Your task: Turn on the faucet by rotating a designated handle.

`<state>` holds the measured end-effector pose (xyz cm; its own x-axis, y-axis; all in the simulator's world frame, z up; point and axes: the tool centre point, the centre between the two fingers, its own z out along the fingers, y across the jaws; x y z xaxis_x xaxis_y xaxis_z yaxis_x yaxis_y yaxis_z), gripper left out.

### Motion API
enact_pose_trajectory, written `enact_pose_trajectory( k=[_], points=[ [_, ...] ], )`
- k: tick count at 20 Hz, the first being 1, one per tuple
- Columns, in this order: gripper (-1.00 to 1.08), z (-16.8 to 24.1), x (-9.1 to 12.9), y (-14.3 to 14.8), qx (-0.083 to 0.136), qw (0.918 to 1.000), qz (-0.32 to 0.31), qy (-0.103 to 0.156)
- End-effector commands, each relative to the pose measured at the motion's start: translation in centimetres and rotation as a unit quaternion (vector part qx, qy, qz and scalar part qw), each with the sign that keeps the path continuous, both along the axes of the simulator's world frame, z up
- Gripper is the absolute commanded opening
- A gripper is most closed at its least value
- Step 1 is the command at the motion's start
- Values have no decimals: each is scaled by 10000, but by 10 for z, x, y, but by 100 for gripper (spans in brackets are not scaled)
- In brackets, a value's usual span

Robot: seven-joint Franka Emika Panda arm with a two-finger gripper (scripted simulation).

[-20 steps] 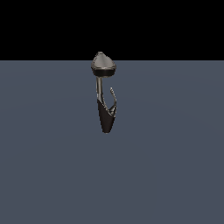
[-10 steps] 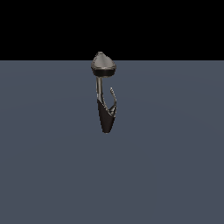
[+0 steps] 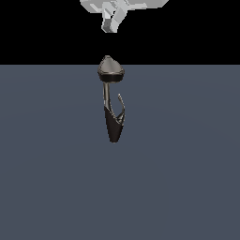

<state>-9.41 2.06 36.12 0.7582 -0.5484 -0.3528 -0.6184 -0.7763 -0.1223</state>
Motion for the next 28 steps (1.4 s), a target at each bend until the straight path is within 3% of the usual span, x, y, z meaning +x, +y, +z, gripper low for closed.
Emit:
enact_pose_trajectory(
  k=[1, 6, 10, 19, 28],
  points=[
    [-100, -15, 16, 0, 136, 9993, -325, 151],
    [-100, -46, 45, -1, 414, 9934, -972, 452],
    [-100, -74, 68, -4, 645, 9841, -1500, 697],
    [-100, -137, 112, -13, 1151, 9502, -2628, 1216],
    [-100, -176, 134, -20, 1449, 9216, -3269, 1510]
  ],
)
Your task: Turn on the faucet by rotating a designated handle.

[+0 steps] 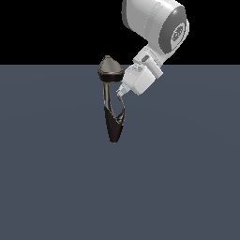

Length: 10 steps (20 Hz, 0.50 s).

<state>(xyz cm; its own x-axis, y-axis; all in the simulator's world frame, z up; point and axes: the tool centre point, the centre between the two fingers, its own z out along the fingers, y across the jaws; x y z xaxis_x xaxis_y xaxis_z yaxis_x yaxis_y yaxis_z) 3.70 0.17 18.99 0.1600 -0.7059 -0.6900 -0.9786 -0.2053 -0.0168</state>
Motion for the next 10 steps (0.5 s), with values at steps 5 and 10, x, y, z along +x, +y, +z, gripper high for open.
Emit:
enact_pose_trajectory(
  k=[5, 10],
  points=[
    [-100, -12, 7, -2, 102, 9997, -217, 91],
    [-100, -12, 6, -2, 101, 9997, -217, 93]
  ],
)
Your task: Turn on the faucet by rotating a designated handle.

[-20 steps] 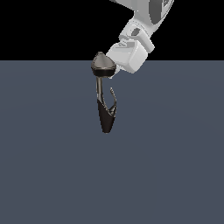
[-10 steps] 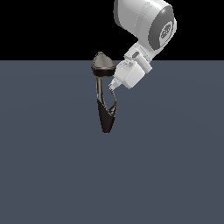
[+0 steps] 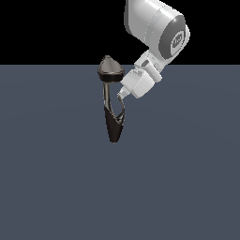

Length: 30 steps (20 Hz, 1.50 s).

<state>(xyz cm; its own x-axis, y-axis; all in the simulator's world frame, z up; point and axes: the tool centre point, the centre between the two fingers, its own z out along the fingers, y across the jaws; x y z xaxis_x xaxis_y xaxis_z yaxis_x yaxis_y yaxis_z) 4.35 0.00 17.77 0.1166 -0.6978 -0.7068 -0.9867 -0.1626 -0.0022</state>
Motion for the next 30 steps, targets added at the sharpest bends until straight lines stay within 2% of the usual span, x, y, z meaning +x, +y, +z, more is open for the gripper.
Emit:
enact_pose_trajectory(
  k=[1, 16, 18, 30],
  points=[
    [-100, 1, -3, 0, 0, 10000, -1, 0],
    [-100, 11, -46, 3, 2, 10000, -3, -2],
    [-100, 7, -40, -1, -27, 10000, -54, -30],
    [-100, -3, -85, -17, -2, 10000, -12, -8]
  ],
)
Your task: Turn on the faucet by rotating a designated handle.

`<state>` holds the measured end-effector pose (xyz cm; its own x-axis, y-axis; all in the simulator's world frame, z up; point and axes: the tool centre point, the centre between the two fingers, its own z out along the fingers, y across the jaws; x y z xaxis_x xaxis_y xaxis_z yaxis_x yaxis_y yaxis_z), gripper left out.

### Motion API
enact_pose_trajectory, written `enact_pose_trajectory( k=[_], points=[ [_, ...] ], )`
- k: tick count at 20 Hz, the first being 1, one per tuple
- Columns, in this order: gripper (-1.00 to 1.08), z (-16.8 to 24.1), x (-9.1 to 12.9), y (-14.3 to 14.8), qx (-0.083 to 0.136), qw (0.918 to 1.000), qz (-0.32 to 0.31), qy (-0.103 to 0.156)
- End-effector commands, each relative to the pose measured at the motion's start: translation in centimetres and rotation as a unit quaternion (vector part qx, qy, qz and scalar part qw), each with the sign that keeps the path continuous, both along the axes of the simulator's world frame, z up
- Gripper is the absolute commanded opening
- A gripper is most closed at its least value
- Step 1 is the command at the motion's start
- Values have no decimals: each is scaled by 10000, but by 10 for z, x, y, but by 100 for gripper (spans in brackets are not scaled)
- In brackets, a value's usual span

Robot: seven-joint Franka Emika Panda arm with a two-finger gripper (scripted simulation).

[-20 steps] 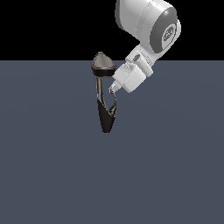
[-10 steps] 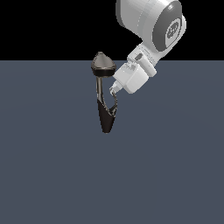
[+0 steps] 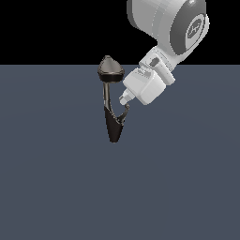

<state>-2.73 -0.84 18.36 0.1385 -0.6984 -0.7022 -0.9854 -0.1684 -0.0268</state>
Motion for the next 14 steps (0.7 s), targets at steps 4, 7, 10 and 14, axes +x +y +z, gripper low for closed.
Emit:
enact_pose_trajectory(
  k=[4, 7, 10, 14],
  points=[
    [-100, -2, -11, -4, 6, 10000, 12, 8],
    [-100, -17, -18, -19, 9, 10000, -3, 46],
    [-100, -31, -25, -34, 11, 10000, -17, 83],
    [-100, -45, -31, -48, 13, 9999, -30, 119]
  ],
)
